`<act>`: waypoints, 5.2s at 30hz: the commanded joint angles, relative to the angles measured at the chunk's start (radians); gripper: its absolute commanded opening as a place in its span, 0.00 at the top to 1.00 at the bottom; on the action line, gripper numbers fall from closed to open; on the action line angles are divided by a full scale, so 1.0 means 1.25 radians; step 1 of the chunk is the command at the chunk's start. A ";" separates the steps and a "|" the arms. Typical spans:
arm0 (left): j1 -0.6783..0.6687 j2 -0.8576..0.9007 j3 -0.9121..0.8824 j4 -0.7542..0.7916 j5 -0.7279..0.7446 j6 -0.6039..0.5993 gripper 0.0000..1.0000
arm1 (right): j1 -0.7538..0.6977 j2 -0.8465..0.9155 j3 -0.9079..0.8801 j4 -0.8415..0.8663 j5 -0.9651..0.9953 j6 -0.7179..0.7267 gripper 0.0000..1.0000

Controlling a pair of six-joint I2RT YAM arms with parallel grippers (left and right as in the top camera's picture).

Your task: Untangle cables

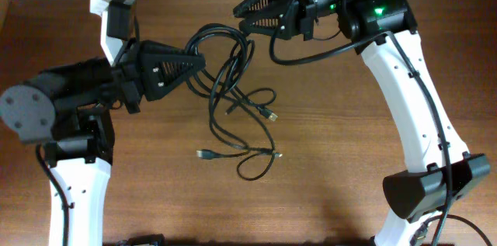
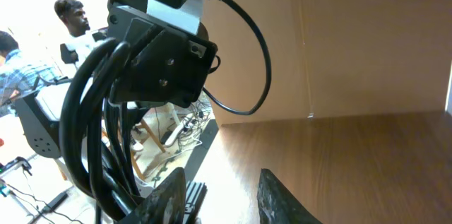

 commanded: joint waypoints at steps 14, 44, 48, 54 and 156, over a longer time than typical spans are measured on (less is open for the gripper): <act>0.017 -0.009 0.027 0.022 -0.088 -0.017 1.00 | -0.111 -0.162 0.001 -0.580 0.211 -0.610 0.68; -0.140 -0.009 0.026 0.013 -0.003 0.008 1.00 | -0.393 -0.162 0.001 -0.403 0.214 -0.395 0.96; -0.140 -0.009 0.026 0.013 -0.003 0.008 1.00 | -0.602 -0.164 0.001 -0.403 0.063 -0.383 0.96; -0.113 -0.009 0.026 0.013 -0.013 0.008 1.00 | -0.827 -0.164 0.001 -0.459 -0.005 -0.369 0.96; -0.026 0.119 0.026 -0.046 -0.062 0.143 0.93 | -0.332 -0.149 0.001 -0.238 -0.005 -0.068 0.01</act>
